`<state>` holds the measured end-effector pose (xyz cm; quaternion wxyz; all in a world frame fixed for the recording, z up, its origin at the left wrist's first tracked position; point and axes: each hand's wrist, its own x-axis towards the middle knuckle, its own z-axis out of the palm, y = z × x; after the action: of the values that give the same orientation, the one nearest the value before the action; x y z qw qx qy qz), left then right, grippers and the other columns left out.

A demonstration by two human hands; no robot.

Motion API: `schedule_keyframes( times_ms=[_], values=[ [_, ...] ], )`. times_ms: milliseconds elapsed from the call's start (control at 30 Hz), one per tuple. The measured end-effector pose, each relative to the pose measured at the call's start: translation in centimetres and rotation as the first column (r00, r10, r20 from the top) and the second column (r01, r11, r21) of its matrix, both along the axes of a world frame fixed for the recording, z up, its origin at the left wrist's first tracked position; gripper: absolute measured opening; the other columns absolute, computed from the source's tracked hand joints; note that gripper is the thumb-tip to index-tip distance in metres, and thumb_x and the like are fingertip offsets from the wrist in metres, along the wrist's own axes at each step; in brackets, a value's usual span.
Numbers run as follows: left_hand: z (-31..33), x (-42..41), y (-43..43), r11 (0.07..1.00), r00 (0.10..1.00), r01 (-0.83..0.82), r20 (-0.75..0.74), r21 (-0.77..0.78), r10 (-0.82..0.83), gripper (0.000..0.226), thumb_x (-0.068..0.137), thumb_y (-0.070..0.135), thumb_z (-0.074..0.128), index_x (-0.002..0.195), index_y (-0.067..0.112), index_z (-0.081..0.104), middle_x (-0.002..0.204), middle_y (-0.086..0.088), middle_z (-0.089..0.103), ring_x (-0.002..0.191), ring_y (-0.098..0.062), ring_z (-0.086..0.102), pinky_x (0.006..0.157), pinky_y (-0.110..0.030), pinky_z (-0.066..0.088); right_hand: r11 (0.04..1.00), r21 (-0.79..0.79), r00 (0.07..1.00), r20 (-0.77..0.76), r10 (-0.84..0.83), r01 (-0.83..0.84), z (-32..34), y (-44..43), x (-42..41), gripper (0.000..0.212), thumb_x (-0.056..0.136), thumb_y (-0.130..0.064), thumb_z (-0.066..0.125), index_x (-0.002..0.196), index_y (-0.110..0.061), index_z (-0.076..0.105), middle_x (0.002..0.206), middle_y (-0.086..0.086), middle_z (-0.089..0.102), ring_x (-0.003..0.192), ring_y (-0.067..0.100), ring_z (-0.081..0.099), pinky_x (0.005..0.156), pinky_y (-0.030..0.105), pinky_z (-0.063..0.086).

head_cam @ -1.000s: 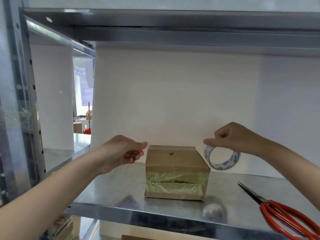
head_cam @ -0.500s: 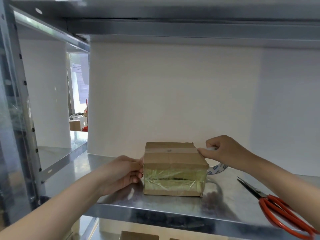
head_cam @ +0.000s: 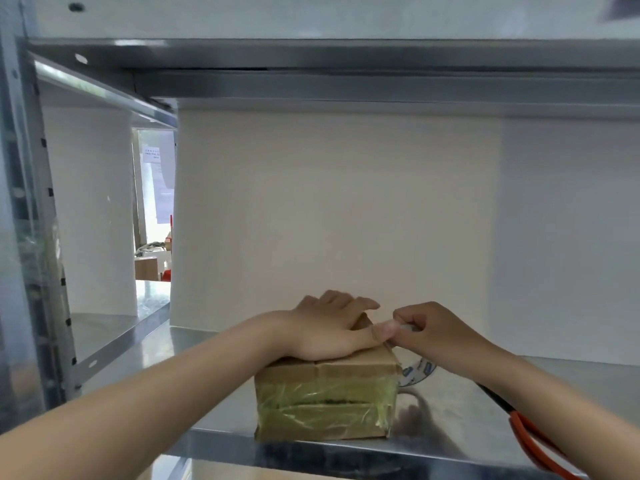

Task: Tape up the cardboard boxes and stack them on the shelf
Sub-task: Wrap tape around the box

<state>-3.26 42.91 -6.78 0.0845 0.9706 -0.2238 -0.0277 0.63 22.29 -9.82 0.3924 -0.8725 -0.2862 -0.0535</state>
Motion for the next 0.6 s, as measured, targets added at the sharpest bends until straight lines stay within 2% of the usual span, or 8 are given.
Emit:
schedule_keyframes(
  times_ms=[67, 133, 233, 333, 400, 467, 533, 600],
  values=[
    [-0.2, 0.2, 0.3, 1.000, 0.999, -0.006, -0.031, 0.026, 0.007, 0.084, 0.084, 0.084, 0.006, 0.155, 0.042, 0.013, 0.163, 0.007, 0.018, 0.152, -0.014, 0.008, 0.121, -0.049, 0.009, 1.000, -0.015, 1.000, 0.003, -0.016, 0.016, 0.2, 0.1, -0.3, 0.051, 0.089, -0.045, 0.067, 0.058, -0.018, 0.036, 0.055, -0.006, 0.029, 0.051, 0.006, 0.027, 0.050, 0.021, 0.019],
    [0.2, -0.5, 0.5, 0.999, 0.999, -0.008, -0.032, -0.039, 0.007, 0.089, 0.080, 0.090, 0.008, 0.155, 0.043, 0.014, 0.163, 0.010, 0.016, 0.152, -0.014, 0.006, 0.121, -0.049, 0.008, 0.999, -0.038, 1.000, -0.011, -0.027, 0.027, 0.6, 0.1, -0.5, 0.051, 0.089, -0.048, 0.065, 0.061, -0.016, 0.037, 0.057, -0.004, 0.028, 0.051, 0.008, 0.026, 0.050, 0.022, 0.018],
    [0.9, -2.5, 0.8, 0.978, 1.000, 0.008, 0.011, -0.208, -0.006, 0.085, 0.080, 0.089, 0.029, 0.152, 0.044, 0.021, 0.159, 0.015, 0.019, 0.149, -0.010, 0.008, 0.121, -0.043, 0.010, 0.997, -0.071, 0.999, -0.013, -0.044, 0.043, 1.2, 0.2, -0.8, 0.053, 0.089, -0.047, 0.065, 0.059, -0.018, 0.031, 0.055, -0.007, 0.024, 0.048, 0.008, 0.022, 0.051, 0.025, 0.016],
    [1.4, -4.7, 0.4, 1.000, 1.000, 0.001, -0.022, 0.021, 0.000, 0.098, 0.080, 0.080, 0.053, 0.156, 0.039, 0.009, 0.162, 0.013, 0.015, 0.150, -0.015, 0.009, 0.118, -0.042, 0.016, 0.996, -0.074, 0.999, -0.007, -0.054, 0.053, 1.1, 0.6, -0.7, 0.054, 0.088, -0.043, 0.069, 0.056, -0.019, 0.032, 0.052, -0.009, 0.025, 0.046, 0.007, 0.023, 0.051, 0.025, 0.019],
    [1.1, -4.8, 0.1, 0.994, 0.999, -0.049, -0.017, 0.100, 0.051, 0.105, 0.074, 0.079, 0.063, 0.155, 0.040, 0.009, 0.156, 0.007, 0.029, 0.144, -0.022, 0.026, 0.114, -0.041, 0.029, 0.997, -0.068, 0.999, -0.031, -0.043, 0.041, 1.6, 0.9, -1.0, 0.053, 0.089, -0.046, 0.068, 0.058, -0.017, 0.037, 0.051, -0.008, 0.030, 0.046, 0.007, 0.027, 0.050, 0.023, 0.022],
    [1.4, -4.6, 0.6, 0.999, 0.997, -0.052, 0.060, -0.015, 0.053, 0.098, 0.070, 0.075, 0.071, 0.149, 0.041, 0.023, 0.139, 0.007, 0.045, 0.128, -0.019, 0.045, 0.106, -0.038, 0.042, 1.000, -0.023, 0.993, -0.114, -0.004, 0.001, 2.9, 0.8, -1.5, 0.046, 0.092, -0.048, 0.064, 0.063, -0.016, 0.048, 0.055, -0.009, 0.041, 0.049, 0.006, 0.037, 0.054, 0.018, 0.030],
    [1.9, -4.5, 1.8, 0.975, 0.989, -0.025, 0.137, -0.222, 0.056, 0.088, 0.067, 0.070, 0.076, 0.140, 0.050, 0.031, 0.130, 0.013, 0.044, 0.120, -0.011, 0.046, 0.104, -0.036, 0.045, 0.989, 0.138, 0.989, -0.129, 0.077, -0.059, 5.2, 0.0, -1.6, 0.031, 0.095, -0.037, 0.061, 0.073, -0.016, 0.059, 0.067, -0.005, 0.050, 0.063, 0.008, 0.047, 0.070, 0.022, 0.034],
    [1.7, -4.7, 2.8, 0.851, 0.985, 0.058, 0.171, -0.522, 0.038, 0.082, 0.063, 0.066, 0.080, 0.132, 0.060, 0.036, 0.129, 0.016, 0.043, 0.119, -0.006, 0.050, 0.103, -0.033, 0.048, 0.914, 0.387, 0.985, -0.067, 0.157, -0.119, 7.7, -0.9, -1.8, 0.025, 0.094, -0.034, 0.062, 0.075, -0.018, 0.063, 0.074, 0.000, 0.051, 0.074, 0.014, 0.050, 0.076, 0.027, 0.035]
  ],
)
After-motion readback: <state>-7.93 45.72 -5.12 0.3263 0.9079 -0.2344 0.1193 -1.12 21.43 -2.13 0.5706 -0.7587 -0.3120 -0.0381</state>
